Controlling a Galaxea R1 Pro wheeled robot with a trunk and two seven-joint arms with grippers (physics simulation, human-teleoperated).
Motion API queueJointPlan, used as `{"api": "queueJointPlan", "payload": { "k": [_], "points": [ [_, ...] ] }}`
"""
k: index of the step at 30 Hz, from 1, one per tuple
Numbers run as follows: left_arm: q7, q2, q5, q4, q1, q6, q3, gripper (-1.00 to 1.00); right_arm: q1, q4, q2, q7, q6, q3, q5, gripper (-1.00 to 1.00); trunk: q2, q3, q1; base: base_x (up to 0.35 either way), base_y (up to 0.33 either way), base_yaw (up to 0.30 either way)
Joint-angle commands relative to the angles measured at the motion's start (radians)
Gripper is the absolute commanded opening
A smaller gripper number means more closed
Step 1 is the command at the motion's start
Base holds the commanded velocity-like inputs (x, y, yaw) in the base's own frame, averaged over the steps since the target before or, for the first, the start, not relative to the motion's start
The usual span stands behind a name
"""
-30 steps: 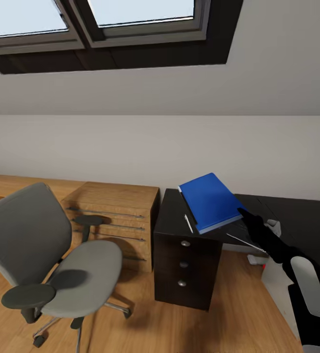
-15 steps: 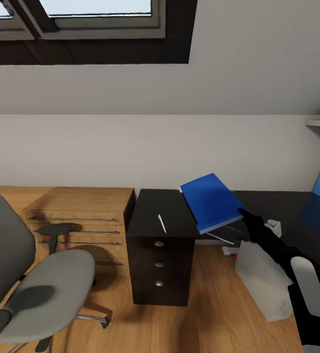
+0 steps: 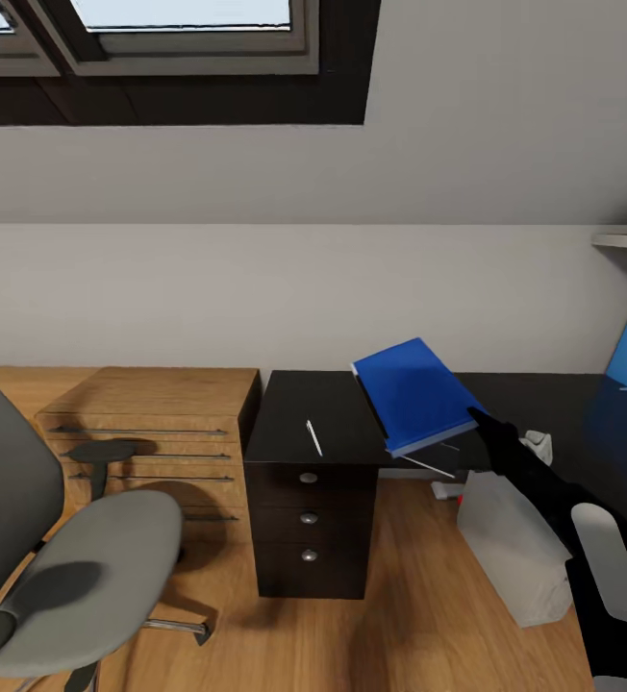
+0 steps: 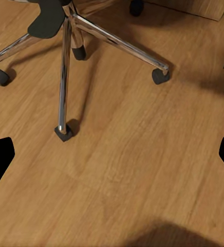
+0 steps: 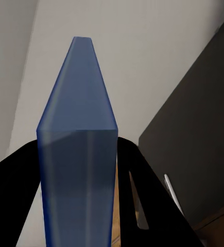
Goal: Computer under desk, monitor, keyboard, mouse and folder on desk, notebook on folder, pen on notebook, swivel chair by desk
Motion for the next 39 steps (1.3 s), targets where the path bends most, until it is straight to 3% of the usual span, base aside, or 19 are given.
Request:
{"api": "queueJointPlan", "payload": {
  "k": [1, 16, 31, 35, 39],
  "points": [
    [0.01, 0.0, -0.001, -0.001, 0.0, 0.0, -0.008, 1.0, -0.001, 0.0, 0.0, -0.005, 0.005, -0.001, -0.003, -1.0, -0.001, -0.001, 0.0, 0.0, 0.0, 0.0],
    [0.009, -0.001, -0.002, 0.0, 0.0, 0.0, -0.009, 1.0, -0.001, 0.021, 0.0, -0.012, 0.004, -0.001, -0.001, -1.0, -0.001, -0.001, 0.0, 0.0, 0.0, -0.017],
    [0.008, -0.001, -0.002, 0.0, 0.0, 0.0, -0.009, 1.0, -0.001, 0.125, -0.001, -0.011, 0.001, -0.003, -0.001, -1.0, -0.001, -0.001, 0.0, 0.0, 0.0, -0.247],
    [0.015, -0.001, -0.001, 0.0, 0.0, -0.001, -0.008, 1.0, -0.001, 0.137, -0.001, -0.008, -0.056, -0.001, -0.001, -1.0, -0.001, -0.001, 0.0, 0.158, -0.178, -0.269],
    [0.015, 0.0, -0.002, 0.0, 0.0, 0.0, -0.009, 1.0, -0.001, 0.138, 0.0, -0.007, -0.065, 0.001, 0.001, -1.0, -0.001, -0.001, 0.0, 0.228, -0.243, -0.269]
  ]
}}
